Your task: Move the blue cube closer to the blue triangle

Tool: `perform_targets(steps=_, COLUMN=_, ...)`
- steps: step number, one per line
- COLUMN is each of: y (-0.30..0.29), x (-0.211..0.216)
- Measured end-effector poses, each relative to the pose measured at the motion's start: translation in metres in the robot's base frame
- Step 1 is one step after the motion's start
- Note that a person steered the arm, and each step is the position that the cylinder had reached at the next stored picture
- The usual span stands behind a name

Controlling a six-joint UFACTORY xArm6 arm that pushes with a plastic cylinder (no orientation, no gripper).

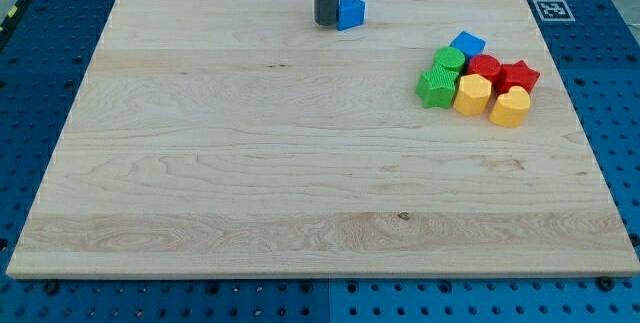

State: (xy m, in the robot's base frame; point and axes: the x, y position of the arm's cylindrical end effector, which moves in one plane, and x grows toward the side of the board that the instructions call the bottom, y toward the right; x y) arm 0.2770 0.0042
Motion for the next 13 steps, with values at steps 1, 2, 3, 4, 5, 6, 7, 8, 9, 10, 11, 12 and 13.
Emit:
perform_targets(steps=1, y=0.03, x=0.0)
perform_targets(steps=2, y=0.046, x=0.0)
perform_targets(steps=3, y=0.051, x=0.001)
perform_targets(steps=4, y=0.056, x=0.001)
perform_targets(steps=5, y=0.055, x=0.001)
perform_targets(steps=6, y=0.014, x=-0.016)
perform_targets(steps=7, y=0.029, x=-0.046)
perform_targets(steps=8, y=0.064, x=-0.045)
perform_targets(steps=9, y=0.065, x=-0.044)
perform_targets(steps=10, y=0.032, x=-0.045)
perform_targets(steps=11, y=0.046, x=-0.03)
perform_targets(steps=12, y=0.098, x=-0.024)
perform_targets(steps=13, y=0.109, x=-0.021)
